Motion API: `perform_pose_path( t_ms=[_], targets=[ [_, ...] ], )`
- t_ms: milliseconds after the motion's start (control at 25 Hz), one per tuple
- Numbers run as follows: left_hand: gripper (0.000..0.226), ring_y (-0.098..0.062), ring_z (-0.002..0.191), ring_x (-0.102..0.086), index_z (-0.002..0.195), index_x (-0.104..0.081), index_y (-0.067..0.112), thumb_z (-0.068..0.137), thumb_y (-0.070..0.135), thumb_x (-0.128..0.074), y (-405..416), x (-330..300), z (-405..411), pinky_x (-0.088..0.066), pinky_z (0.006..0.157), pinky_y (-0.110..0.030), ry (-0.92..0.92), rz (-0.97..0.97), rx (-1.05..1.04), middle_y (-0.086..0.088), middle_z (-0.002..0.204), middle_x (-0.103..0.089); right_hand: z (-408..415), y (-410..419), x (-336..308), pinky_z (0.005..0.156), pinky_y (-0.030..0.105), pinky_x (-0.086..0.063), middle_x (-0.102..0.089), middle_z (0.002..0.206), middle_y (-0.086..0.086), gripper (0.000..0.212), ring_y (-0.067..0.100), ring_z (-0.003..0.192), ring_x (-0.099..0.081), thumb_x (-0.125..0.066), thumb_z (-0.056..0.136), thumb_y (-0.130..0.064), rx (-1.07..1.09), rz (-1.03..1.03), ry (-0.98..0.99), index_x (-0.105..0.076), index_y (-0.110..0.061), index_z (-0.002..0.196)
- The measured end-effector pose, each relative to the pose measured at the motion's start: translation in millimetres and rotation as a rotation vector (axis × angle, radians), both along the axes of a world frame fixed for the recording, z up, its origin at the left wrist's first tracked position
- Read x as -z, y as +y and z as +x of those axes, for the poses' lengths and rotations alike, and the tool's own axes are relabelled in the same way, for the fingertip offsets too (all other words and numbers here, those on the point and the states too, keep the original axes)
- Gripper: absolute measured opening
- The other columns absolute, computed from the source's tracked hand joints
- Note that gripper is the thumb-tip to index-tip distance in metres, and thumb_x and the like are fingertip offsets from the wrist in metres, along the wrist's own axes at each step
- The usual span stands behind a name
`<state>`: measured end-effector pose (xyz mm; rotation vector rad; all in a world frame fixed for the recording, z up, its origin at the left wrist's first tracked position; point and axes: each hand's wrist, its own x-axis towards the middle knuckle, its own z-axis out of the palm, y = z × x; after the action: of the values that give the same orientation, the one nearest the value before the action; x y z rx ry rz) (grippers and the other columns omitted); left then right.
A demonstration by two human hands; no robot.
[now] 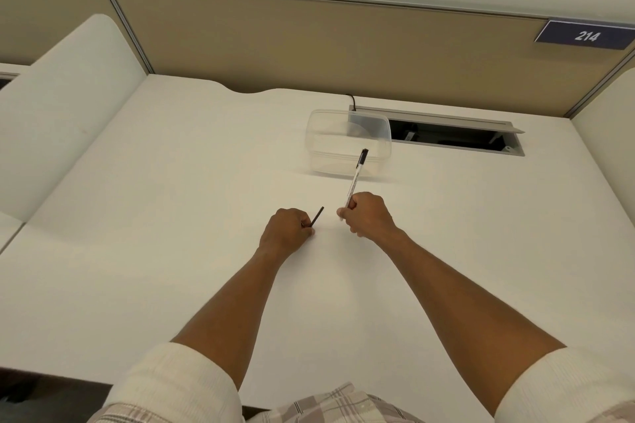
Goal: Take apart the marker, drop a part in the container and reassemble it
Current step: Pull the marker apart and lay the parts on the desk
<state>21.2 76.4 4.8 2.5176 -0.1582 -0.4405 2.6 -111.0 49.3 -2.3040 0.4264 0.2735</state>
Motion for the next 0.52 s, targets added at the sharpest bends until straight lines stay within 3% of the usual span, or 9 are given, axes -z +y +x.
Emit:
perform_pose_path(
  t_ms=[120,280,520],
  targets=[
    [0.005,-0.02,0.076,-0.063,0.079,-0.07,0.021,0.081,0.025,-0.07,3.5,-1.1,-1.3,-0.049,0.064,-0.028,0.002,0.005,-0.013,0.002,0.079,-0.068,-12.0,9.1,12.7,0.068,0.039,-0.062,-0.075,0.075,0.017,0.02,0.031,0.065,-0.074,-0.068,0.084,-0.02,-0.073,-0.079,0.136,-0.065,-0.004,0.071],
    [0.007,-0.02,0.075,-0.062,0.076,-0.067,0.02,0.082,0.025,-0.069,7.8,-1.0,-3.6,-0.045,0.061,-0.026,0.007,0.012,-0.015,0.002,0.078,-0.066,-29.9,26.1,30.7,0.06,0.027,-0.059,-0.066,0.051,0.006,0.017,0.019,0.043,-0.064,-0.064,0.079,-0.017,-0.137,-0.181,0.243,-0.065,-0.007,0.066],
    [0.009,-0.021,0.075,-0.063,0.079,-0.07,0.016,0.082,0.025,-0.069,10.9,-0.8,-2.1,-0.05,0.065,-0.03,0.007,0.017,0.002,0.0,0.078,-0.068,-28.3,37.9,31.7,0.058,0.025,-0.056,-0.073,0.067,0.01,0.017,0.023,0.06,-0.072,-0.059,0.079,-0.008,-0.059,-0.229,0.231,-0.054,-0.012,0.064]
  ],
)
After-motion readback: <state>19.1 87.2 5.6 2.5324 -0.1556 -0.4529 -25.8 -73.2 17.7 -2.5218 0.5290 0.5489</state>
